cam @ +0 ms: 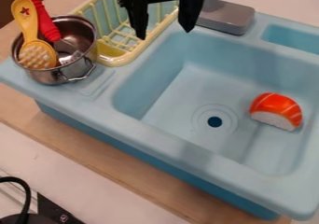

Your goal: Put the sushi in the left side of the sink.

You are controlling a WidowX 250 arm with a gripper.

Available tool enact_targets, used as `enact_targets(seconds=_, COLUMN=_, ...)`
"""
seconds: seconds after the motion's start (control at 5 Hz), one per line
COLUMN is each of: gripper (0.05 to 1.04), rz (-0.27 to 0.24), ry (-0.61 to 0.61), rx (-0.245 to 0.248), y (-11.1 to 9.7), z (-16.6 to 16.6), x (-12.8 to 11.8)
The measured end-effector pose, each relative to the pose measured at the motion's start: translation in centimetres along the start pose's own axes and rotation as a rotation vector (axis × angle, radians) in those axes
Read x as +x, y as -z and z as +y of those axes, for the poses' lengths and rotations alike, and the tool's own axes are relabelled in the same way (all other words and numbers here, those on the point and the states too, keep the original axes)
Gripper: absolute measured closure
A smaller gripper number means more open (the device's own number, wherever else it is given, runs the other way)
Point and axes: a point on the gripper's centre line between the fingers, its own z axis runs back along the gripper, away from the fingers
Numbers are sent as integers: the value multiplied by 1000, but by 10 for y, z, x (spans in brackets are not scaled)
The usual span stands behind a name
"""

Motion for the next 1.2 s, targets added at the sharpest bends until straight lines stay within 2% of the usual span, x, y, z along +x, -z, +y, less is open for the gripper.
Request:
enact_targets(seconds=0.2, gripper=84, rz=-21, ry=-8, rx=-21, y=9, z=-1, x=3)
enact_targets(seconds=0.8, gripper=84, rz=-68, ry=-322, rx=34, y=14, z=2, x=39)
enact_targets(seconds=1.2, gripper=84, rz=-139, ry=-698, rx=170, y=24, z=24, x=58)
